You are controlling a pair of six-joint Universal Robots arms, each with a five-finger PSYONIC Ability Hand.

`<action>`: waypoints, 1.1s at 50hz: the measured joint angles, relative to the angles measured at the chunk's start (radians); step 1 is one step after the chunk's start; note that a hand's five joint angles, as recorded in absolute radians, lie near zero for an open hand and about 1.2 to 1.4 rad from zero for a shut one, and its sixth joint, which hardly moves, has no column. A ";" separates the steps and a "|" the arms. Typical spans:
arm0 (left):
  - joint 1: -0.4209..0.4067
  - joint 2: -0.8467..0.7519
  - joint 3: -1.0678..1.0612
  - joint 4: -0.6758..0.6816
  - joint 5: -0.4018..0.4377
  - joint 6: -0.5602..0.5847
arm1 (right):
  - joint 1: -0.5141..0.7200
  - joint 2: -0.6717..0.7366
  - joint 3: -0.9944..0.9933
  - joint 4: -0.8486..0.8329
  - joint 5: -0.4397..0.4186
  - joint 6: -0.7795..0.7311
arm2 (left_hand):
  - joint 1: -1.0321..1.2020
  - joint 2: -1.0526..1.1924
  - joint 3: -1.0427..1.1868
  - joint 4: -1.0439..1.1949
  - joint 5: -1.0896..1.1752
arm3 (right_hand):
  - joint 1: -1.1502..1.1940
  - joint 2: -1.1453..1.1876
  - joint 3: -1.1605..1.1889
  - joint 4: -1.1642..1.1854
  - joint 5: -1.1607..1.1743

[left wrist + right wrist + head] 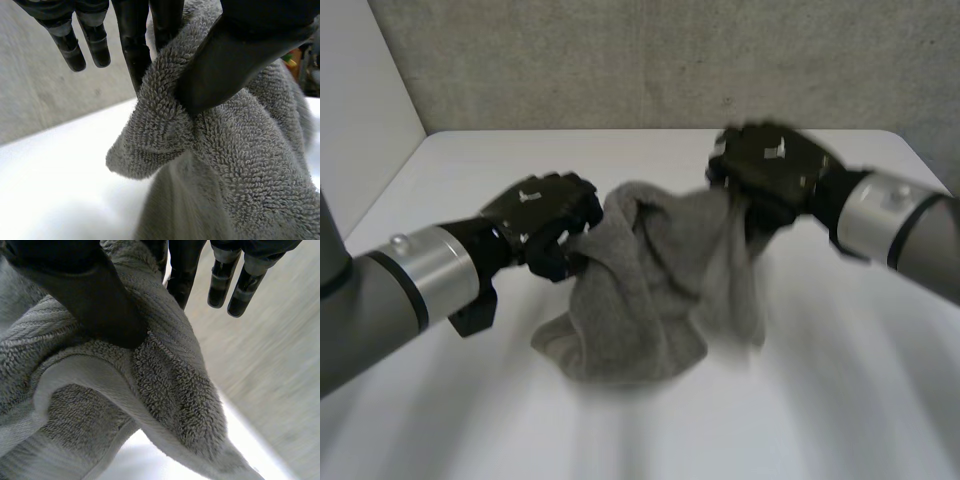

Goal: Fold the towel.

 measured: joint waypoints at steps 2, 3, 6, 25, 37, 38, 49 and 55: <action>0.007 0.005 0.013 0.005 -0.001 -0.007 | 0.003 0.014 -0.034 -0.091 0.006 -0.023 | 0.000 0.000 0.000 0.000 0.000 | 0.000 0.000 0.000 0.000 0.000; 0.008 0.003 0.016 0.009 -0.002 -0.009 | 0.006 0.020 -0.044 -0.134 0.008 -0.033 | 0.000 0.000 0.000 0.000 0.000 | 0.001 0.000 0.000 0.000 0.000; 0.007 -0.023 0.025 0.052 -0.011 -0.016 | 0.017 0.047 -0.060 -0.320 0.014 -0.072 | 0.000 0.000 0.000 0.000 0.000 | 0.010 0.000 0.000 0.000 0.000; -0.121 -0.082 -0.194 0.343 -0.110 -0.006 | 0.039 0.065 0.256 -0.460 -0.015 -0.164 | -0.122 -0.167 0.000 0.000 -0.176 | -0.333 -0.357 0.000 0.000 -0.354; -0.256 -0.116 -0.273 0.266 -0.116 -0.009 | -0.074 0.021 0.236 0.019 0.017 -0.253 | -0.875 -0.929 0.000 0.000 -0.985 | -1.041 -1.041 0.000 0.000 -1.067; -0.255 -0.111 -0.259 0.259 -0.117 -0.011 | -0.078 0.010 0.222 0.043 0.019 -0.228 | -0.875 -0.933 0.000 0.000 -0.989 | -1.045 -1.041 0.000 0.000 -1.067; -0.200 -0.066 -0.146 0.218 -0.118 -0.017 | -0.092 -0.063 0.161 0.067 0.026 0.116 | -0.903 -0.978 0.000 0.000 -1.034 | -1.050 -1.041 0.000 0.000 -1.067; -0.160 -0.079 -0.103 0.220 -0.117 -0.010 | -0.105 -0.046 0.156 0.061 0.039 0.218 | -0.903 -0.981 0.000 0.000 -1.041 | -1.050 -1.041 0.000 0.000 -1.067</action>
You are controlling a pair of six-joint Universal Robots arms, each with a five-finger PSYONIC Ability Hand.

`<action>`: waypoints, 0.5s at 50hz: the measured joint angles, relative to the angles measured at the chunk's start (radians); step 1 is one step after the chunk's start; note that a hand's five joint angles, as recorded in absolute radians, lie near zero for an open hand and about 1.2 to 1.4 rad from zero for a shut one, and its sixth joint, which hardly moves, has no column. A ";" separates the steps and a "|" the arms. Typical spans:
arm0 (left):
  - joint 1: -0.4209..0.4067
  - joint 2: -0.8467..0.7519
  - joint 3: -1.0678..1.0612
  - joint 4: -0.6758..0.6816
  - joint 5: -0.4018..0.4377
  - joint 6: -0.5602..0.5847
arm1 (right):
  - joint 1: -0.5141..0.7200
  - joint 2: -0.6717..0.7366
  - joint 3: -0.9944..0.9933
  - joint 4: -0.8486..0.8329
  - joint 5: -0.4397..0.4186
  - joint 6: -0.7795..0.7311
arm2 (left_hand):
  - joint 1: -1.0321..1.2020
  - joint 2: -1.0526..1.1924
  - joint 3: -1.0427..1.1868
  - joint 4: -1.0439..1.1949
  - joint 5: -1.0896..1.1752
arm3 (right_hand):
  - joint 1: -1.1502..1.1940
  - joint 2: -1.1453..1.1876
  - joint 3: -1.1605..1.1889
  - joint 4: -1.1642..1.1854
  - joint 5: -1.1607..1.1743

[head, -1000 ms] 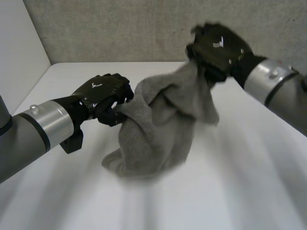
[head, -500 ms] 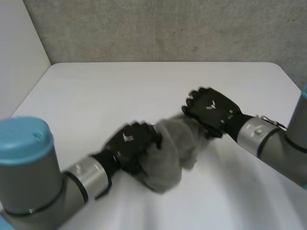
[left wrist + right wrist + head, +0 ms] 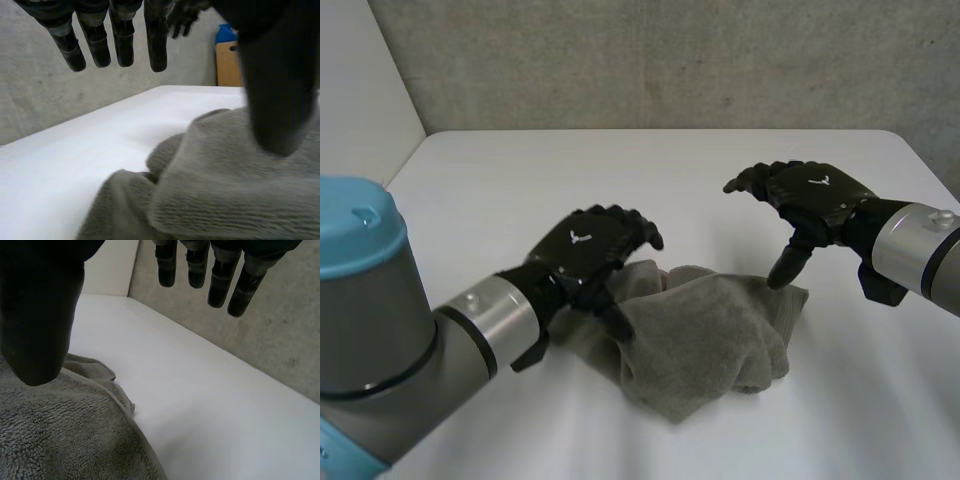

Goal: Fold the towel.

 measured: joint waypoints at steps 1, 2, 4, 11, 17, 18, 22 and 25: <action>0.008 -0.007 0.009 0.001 0.001 0.002 | -0.003 0.008 -0.001 0.001 0.007 0.008 | 0.000 0.000 0.000 0.000 0.000 | 0.000 0.000 0.000 0.000 0.000; 0.011 -0.011 0.013 0.001 0.001 0.003 | -0.005 0.012 -0.001 0.001 0.010 0.011 | 0.000 0.000 0.000 0.000 0.000 | 0.000 0.000 0.000 0.000 0.000; 0.024 -0.040 0.041 0.003 0.004 0.007 | -0.010 0.030 -0.003 0.003 0.031 0.016 | 0.000 0.000 0.000 0.000 -0.001 | 0.000 0.000 0.000 0.000 0.000; 0.047 -0.186 0.167 -0.011 0.012 0.039 | -0.015 0.098 -0.014 0.001 0.078 0.013 | 0.000 0.000 0.000 0.000 -0.001 | 0.000 0.000 0.000 0.000 0.000; 0.089 -0.311 0.258 -0.066 0.065 0.111 | -0.007 0.198 -0.042 -0.002 0.093 0.013 | 0.000 0.000 0.000 0.000 0.001 | 0.000 0.000 0.000 0.000 0.000; 0.099 -0.338 0.274 -0.085 0.091 0.135 | -0.005 0.225 -0.050 -0.002 0.094 0.013 | 0.000 0.000 0.000 0.000 0.001 | 0.000 0.000 0.000 0.000 0.000; 0.117 -0.385 0.297 -0.131 0.155 0.182 | 0.006 0.288 -0.070 -0.003 0.094 0.013 | 0.000 0.000 0.000 0.000 0.002 | 0.000 0.000 0.000 0.000 0.000; 0.122 -0.406 0.302 -0.160 0.190 0.203 | 0.016 0.323 -0.083 -0.006 0.092 0.012 | 0.000 0.000 0.000 0.000 0.002 | 0.003 0.001 0.000 0.000 0.002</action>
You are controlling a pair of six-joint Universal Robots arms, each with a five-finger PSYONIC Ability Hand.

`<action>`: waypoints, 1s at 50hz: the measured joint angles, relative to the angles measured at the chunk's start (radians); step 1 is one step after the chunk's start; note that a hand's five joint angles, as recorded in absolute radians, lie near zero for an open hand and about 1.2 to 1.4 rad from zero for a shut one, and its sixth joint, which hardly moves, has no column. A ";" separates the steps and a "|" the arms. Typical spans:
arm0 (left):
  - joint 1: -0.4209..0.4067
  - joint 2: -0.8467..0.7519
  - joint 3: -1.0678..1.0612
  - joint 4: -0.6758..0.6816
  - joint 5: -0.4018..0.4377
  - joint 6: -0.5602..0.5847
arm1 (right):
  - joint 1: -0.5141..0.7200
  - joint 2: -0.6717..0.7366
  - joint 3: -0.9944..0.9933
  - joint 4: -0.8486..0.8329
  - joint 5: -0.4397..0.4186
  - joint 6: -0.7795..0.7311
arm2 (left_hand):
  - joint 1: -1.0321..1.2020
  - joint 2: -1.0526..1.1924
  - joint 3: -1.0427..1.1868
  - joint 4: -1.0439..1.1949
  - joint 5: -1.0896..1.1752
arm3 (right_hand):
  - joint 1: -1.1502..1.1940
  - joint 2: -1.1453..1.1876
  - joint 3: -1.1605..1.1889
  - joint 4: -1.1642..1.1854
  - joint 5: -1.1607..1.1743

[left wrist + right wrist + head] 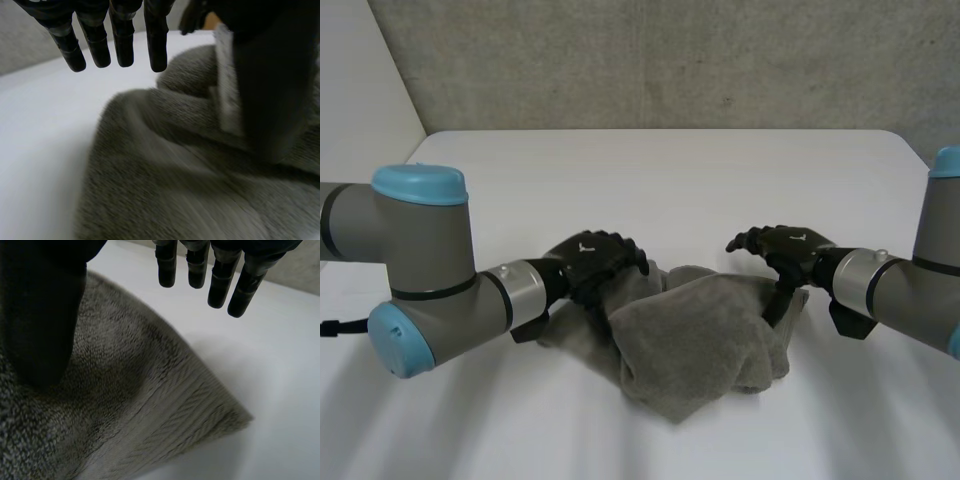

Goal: Fold the towel.

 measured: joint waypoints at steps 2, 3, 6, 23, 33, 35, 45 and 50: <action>0.001 -0.011 -0.001 -0.016 0.017 0.008 | 0.006 0.018 -0.006 -0.006 -0.001 -0.001 | 0.000 0.000 0.000 0.000 0.003 | 0.023 0.015 0.000 0.000 0.018; 0.001 -0.012 -0.002 -0.019 0.020 0.008 | 0.007 0.021 -0.007 -0.009 -0.001 -0.002 | 0.000 0.000 0.000 0.000 0.005 | 0.058 0.046 0.000 0.000 0.049; -0.001 -0.017 -0.007 -0.032 0.029 0.009 | 0.010 0.030 -0.008 -0.020 -0.001 -0.004 | 0.000 0.000 0.000 0.000 0.019 | 0.223 0.206 0.000 0.000 0.233; -0.037 -0.003 -0.037 -0.039 0.028 -0.003 | -0.051 -0.138 0.101 -0.031 -0.037 -0.016 | 0.222 0.261 0.000 0.000 0.301 | 1.080 1.048 0.000 0.000 1.091; -0.064 -0.002 -0.048 -0.026 0.029 -0.012 | -0.151 -0.272 0.233 -0.024 -0.116 -0.086 | 0.544 0.603 0.000 0.000 0.641 | 1.080 1.048 0.000 0.000 1.091; -0.067 -0.002 -0.049 -0.024 0.029 -0.017 | -0.166 -0.282 0.249 -0.020 -0.123 -0.107 | 0.631 0.685 0.000 0.000 0.724 | 1.080 1.048 0.000 0.000 1.091; -0.069 0.028 -0.059 -0.021 0.027 -0.070 | -0.219 -0.315 0.301 0.047 -0.147 -0.223 | 0.894 0.971 0.000 0.000 1.034 | 1.080 1.048 0.000 0.000 1.091; -0.065 0.082 -0.075 -0.021 0.021 -0.092 | -0.226 -0.332 0.296 0.129 -0.204 -0.286 | 0.894 0.971 0.000 0.000 1.034 | 1.080 1.048 0.000 0.000 1.091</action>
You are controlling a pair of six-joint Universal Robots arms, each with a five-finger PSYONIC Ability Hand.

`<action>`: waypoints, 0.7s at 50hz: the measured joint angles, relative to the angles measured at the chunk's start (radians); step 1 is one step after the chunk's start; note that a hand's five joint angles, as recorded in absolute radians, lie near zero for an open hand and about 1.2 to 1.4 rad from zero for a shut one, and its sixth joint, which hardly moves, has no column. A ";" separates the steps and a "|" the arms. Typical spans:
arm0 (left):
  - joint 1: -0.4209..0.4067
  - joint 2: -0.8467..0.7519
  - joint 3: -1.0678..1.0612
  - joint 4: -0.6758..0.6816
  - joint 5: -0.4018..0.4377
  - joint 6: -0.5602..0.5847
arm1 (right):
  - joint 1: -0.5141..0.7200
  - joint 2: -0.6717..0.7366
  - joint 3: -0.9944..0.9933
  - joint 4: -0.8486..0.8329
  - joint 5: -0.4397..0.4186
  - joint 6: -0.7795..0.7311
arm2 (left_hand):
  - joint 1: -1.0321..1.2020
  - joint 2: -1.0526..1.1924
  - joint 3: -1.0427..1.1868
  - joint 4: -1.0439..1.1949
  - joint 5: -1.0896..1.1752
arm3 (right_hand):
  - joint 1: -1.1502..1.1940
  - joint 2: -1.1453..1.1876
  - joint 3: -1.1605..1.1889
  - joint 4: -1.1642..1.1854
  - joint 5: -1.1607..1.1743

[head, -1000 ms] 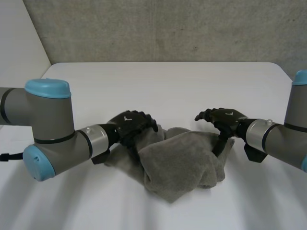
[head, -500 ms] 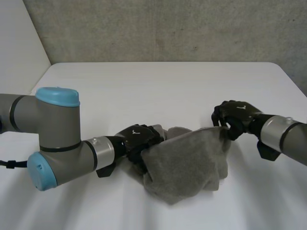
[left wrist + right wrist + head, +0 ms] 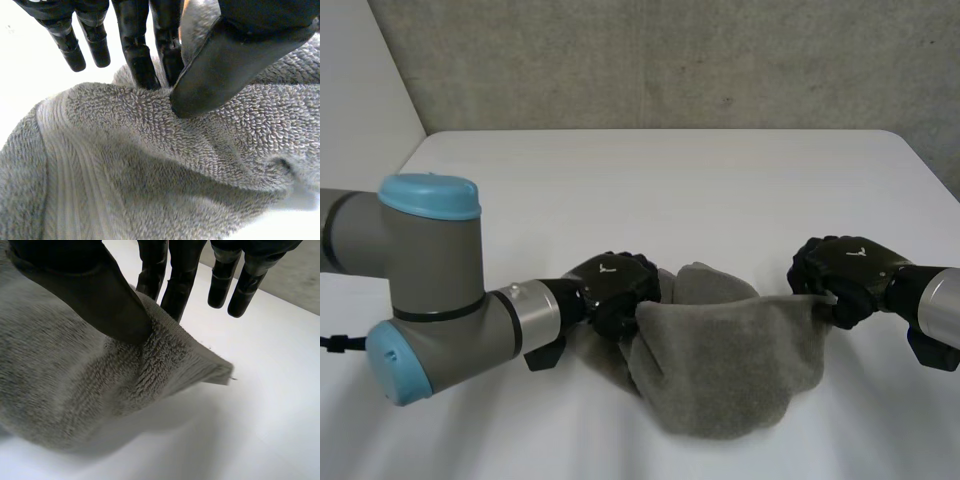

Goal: Fold the towel.

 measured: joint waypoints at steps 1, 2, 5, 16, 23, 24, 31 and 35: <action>0.000 0.007 -0.003 0.000 -0.001 -0.001 | 0.000 -0.003 -0.002 0.012 -0.009 -0.009 | 0.000 0.000 0.000 0.000 0.000 | 0.000 0.000 0.000 0.000 0.000; 0.001 0.023 -0.007 0.000 -0.003 -0.002 | -0.001 -0.008 -0.007 0.033 -0.026 -0.028 | 0.000 0.000 0.000 0.000 0.000 | 0.000 0.000 0.000 0.000 0.000; 0.004 0.058 -0.015 -0.001 -0.007 -0.002 | 0.001 -0.017 -0.025 0.072 -0.058 -0.071 | 0.000 0.000 0.000 0.000 0.000 | 0.000 0.000 0.000 0.000 0.000; 0.064 0.076 0.129 0.068 -0.098 0.018 | 0.087 0.072 -0.269 0.007 -0.017 -0.167 | 0.000 0.000 0.000 0.000 0.000 | 0.000 0.000 0.000 0.000 0.000; 0.098 0.041 0.372 0.250 -0.239 0.069 | 0.214 0.114 -0.578 -0.315 0.227 -0.081 | 0.002 0.055 0.000 0.000 0.007 | 0.000 0.000 0.000 0.000 0.000; 0.099 0.054 0.394 0.294 -0.256 0.078 | 0.224 0.102 -0.604 -0.385 0.266 -0.047 | 0.002 0.057 0.000 0.000 0.009 | 0.000 0.000 0.000 0.000 0.000; 0.109 0.216 0.337 0.588 -0.291 0.096 | 0.240 -0.002 -0.585 -0.706 0.386 0.173 | 0.002 0.059 0.000 0.000 0.022 | 0.000 0.000 0.000 0.000 0.004; 0.114 0.260 0.213 0.654 -0.270 0.089 | 0.237 -0.026 -0.480 -0.724 0.351 0.203 | 0.002 0.059 0.000 0.000 0.024 | 0.000 0.001 0.000 0.000 0.005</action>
